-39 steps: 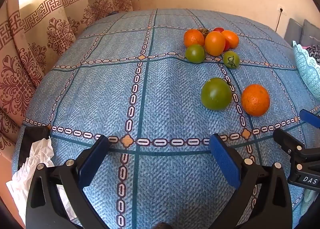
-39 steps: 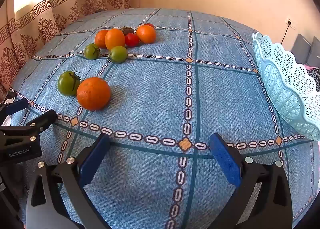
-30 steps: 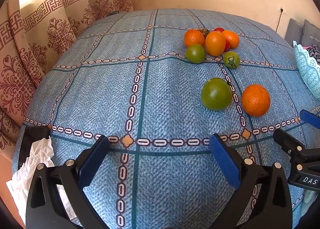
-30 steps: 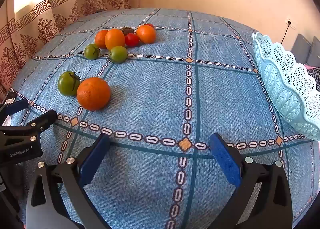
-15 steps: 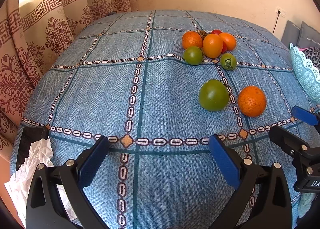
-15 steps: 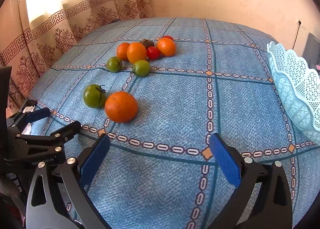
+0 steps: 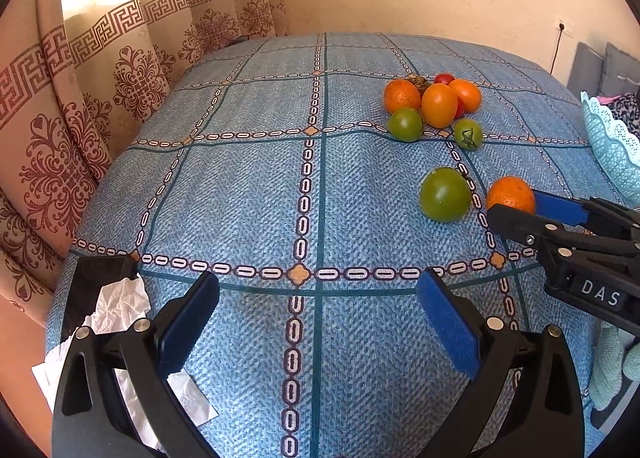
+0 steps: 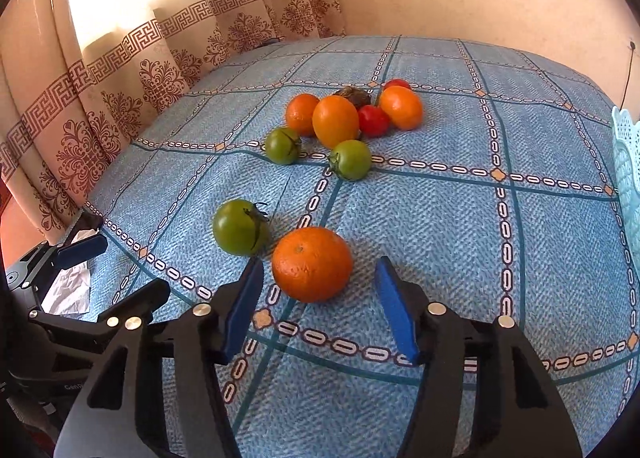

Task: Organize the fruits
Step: 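Grasp the large orange with the right tool while the left tool grasps a green tomato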

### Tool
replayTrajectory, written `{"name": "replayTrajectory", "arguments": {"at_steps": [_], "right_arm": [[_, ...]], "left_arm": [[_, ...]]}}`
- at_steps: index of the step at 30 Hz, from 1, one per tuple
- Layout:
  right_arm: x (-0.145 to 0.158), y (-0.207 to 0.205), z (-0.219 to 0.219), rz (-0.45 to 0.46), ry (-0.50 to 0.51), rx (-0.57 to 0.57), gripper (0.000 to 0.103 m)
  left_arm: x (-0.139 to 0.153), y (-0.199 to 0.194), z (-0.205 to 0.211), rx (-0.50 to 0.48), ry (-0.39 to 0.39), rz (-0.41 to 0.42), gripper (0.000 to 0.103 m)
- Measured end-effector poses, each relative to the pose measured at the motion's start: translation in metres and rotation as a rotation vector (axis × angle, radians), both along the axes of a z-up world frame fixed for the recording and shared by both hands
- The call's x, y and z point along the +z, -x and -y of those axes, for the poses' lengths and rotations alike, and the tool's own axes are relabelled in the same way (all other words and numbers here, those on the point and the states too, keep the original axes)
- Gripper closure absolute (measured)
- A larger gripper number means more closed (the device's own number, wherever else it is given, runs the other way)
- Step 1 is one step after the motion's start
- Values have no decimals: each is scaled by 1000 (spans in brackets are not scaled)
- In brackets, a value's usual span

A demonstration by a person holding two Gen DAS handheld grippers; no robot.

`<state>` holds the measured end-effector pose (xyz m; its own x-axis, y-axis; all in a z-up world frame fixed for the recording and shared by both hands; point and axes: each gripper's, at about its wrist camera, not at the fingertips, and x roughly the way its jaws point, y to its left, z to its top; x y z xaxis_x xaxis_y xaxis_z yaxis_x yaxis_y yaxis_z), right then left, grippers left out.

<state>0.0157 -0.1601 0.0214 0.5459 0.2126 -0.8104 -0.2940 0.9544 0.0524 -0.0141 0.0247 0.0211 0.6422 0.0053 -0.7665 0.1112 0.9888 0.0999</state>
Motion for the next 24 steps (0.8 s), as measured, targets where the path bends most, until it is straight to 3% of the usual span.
{"name": "replayTrajectory", "arguments": {"at_steps": [1, 3, 13, 20, 24], "right_arm": [[-1, -1, 0, -1, -1, 3, 58], [-1, -1, 1, -3, -19, 9, 62], [17, 14, 32, 58, -40, -61, 62], [34, 24, 62, 104, -71, -121, 62], [46, 28, 71, 137, -76, -129, 62]], "left_arm": [[0, 0, 1, -3, 0, 2, 5], [2, -2, 3, -11, 0, 3, 5], [6, -13, 27, -72, 25, 2, 9], [2, -30, 46, -101, 94, -41, 25], [-2, -43, 53, -96, 134, -83, 40]]}}
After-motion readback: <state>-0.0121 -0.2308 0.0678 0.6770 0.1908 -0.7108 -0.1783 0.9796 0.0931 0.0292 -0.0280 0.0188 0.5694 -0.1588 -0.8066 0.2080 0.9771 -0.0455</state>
